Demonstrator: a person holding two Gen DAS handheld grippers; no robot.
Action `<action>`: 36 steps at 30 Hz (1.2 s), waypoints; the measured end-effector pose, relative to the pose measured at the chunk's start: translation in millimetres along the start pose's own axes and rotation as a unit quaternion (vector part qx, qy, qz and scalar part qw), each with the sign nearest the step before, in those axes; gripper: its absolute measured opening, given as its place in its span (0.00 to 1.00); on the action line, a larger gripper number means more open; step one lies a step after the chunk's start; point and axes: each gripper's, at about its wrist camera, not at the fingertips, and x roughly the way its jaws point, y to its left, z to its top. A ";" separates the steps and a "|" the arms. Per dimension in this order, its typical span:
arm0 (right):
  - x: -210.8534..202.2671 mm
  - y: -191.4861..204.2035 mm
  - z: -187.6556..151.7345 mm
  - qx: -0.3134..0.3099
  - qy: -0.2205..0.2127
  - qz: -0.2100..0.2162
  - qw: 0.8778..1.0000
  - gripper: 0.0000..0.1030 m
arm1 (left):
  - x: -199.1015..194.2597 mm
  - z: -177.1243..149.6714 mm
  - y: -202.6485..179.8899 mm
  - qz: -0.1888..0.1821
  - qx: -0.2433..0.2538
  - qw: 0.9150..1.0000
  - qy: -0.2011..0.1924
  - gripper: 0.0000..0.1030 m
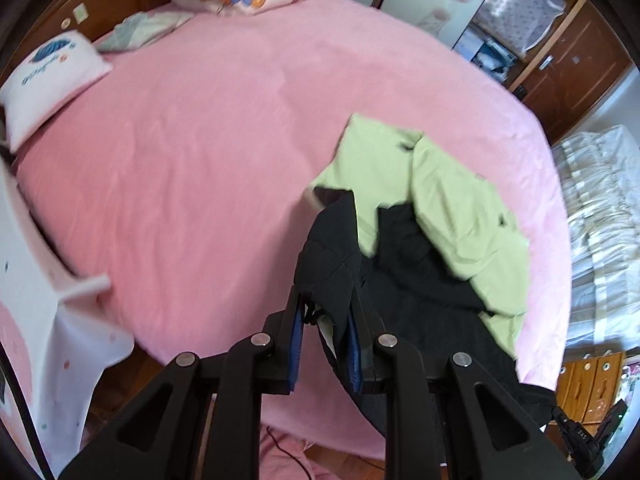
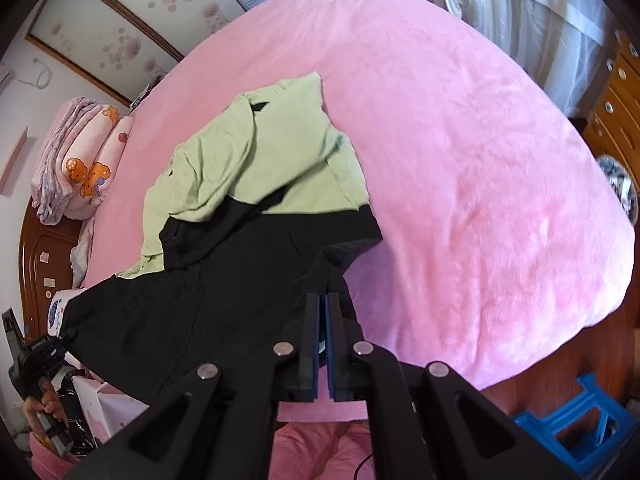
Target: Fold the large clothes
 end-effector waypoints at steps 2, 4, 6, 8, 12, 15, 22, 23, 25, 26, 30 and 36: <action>-4.6 5.9 14.6 -0.005 -0.006 -0.001 1.000 0.01 | -6.0 18.4 -8.6 -0.004 0.003 1.000 -0.011 0.16; -8.9 10.8 29.6 -0.005 -0.011 0.000 1.000 0.01 | -9.8 38.0 -15.6 -0.010 0.004 1.000 -0.020 0.16; -12.8 17.5 47.4 -0.010 -0.016 0.000 1.000 0.01 | -11.5 58.6 -21.6 -0.011 0.005 1.000 -0.024 0.15; -14.8 25.6 65.5 -0.019 -0.021 -0.004 1.000 0.01 | -10.5 79.9 -26.6 -0.016 0.001 1.000 -0.026 0.14; -14.9 47.7 108.9 -0.034 -0.032 -0.006 0.999 0.01 | -0.4 124.1 -38.4 -0.026 -0.010 0.999 -0.025 0.13; -8.3 66.1 141.9 -0.045 -0.041 -0.013 0.998 0.01 | 15.8 157.1 -53.6 -0.019 0.005 0.999 -0.027 0.13; 36.0 92.6 221.9 -0.044 -0.050 -0.027 0.997 0.01 | 81.5 239.7 -82.7 -0.015 0.010 1.000 -0.013 0.12; 44.7 94.5 231.8 -0.041 -0.050 -0.029 0.997 0.01 | 92.4 248.5 -85.0 -0.015 0.008 1.000 -0.012 0.12; 66.5 97.0 251.9 -0.036 -0.046 -0.032 0.998 0.01 | 114.1 263.5 -90.9 -0.014 0.008 1.000 -0.010 0.11; 75.1 98.4 259.2 -0.033 -0.046 -0.033 0.998 0.01 | 124.3 271.1 -94.2 -0.010 0.011 1.000 -0.012 0.10; 115.9 106.2 290.0 -0.031 -0.044 -0.044 0.998 0.01 | 162.1 298.8 -104.0 0.019 0.029 0.999 -0.040 0.04; 186.3 114.8 316.5 -0.045 -0.032 -0.063 0.997 0.01 | 233.8 322.7 -100.0 0.047 0.041 0.998 -0.014 0.04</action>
